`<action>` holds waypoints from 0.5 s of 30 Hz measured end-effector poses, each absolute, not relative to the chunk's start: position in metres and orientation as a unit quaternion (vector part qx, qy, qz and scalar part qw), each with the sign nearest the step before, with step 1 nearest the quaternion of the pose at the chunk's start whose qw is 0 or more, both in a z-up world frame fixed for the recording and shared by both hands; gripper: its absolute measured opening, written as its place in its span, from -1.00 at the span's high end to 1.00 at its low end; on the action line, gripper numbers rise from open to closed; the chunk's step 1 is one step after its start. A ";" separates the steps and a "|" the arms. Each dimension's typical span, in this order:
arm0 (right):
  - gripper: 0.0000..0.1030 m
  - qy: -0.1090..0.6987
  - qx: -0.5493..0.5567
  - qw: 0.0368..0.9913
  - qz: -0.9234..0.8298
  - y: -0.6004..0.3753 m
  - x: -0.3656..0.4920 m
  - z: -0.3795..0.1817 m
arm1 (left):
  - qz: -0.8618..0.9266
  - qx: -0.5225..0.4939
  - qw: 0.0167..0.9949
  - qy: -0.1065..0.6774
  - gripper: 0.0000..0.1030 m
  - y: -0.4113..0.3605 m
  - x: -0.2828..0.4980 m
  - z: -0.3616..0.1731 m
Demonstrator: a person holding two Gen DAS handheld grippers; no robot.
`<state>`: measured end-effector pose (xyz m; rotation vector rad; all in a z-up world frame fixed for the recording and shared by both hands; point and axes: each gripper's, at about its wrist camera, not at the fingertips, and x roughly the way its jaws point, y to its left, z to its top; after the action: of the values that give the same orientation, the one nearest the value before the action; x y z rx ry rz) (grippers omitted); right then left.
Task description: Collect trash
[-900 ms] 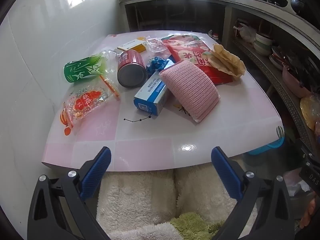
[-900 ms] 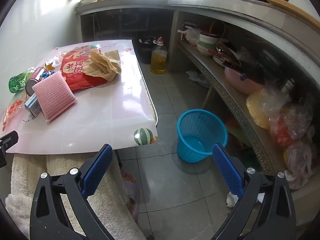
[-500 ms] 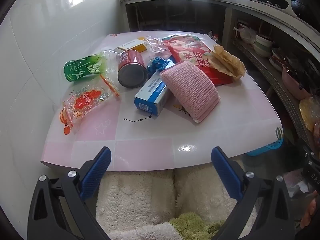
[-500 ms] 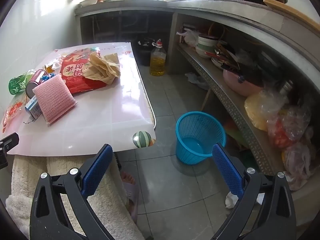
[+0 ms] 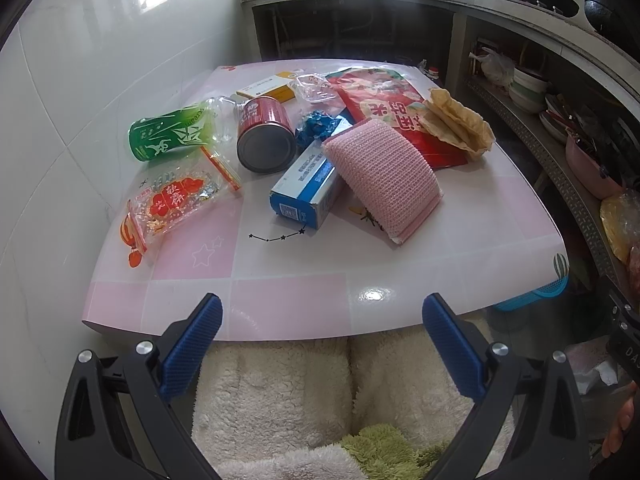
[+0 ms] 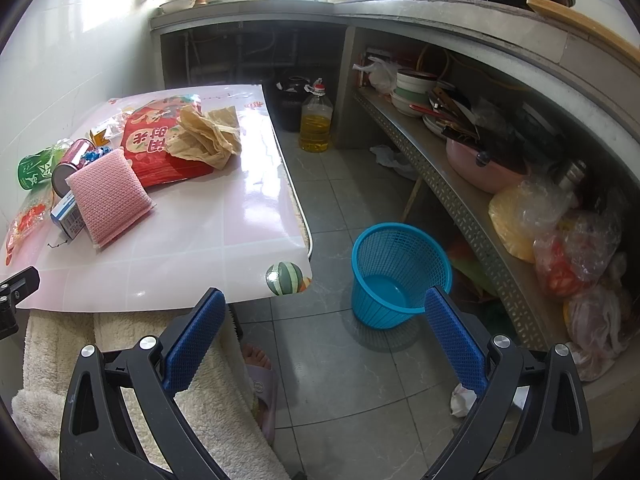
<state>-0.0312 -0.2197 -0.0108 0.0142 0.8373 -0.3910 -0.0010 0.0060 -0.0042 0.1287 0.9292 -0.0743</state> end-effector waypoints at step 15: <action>-0.85 0.403 0.006 0.896 -0.188 -0.219 -0.031 -0.011 | -0.032 0.064 0.890 0.451 -0.89 0.005 -0.001 -0.007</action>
<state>-0.0313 -0.2185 -0.0109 0.0132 0.8352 -0.3891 -0.0007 0.0051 -0.0071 0.1325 0.9362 -0.0675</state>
